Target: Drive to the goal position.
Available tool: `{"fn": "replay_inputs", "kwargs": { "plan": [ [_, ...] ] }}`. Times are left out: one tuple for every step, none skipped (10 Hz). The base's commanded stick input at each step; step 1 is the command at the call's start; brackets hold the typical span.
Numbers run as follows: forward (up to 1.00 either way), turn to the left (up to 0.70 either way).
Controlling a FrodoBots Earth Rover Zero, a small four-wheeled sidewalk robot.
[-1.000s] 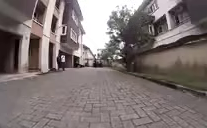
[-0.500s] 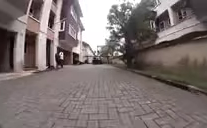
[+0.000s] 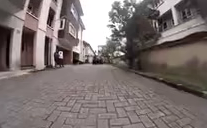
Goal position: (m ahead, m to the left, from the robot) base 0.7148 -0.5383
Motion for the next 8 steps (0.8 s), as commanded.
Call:
{"fn": "replay_inputs", "kwargs": {
  "plan": [
    [0.7, -0.16],
    [0.7, 0.0],
    [0.7, 0.0],
    [0.7, 0.0],
    [0.7, 0.0],
    [0.7, 0.0],
    [0.7, 0.0],
    [0.7, 0.0]
  ]
}}
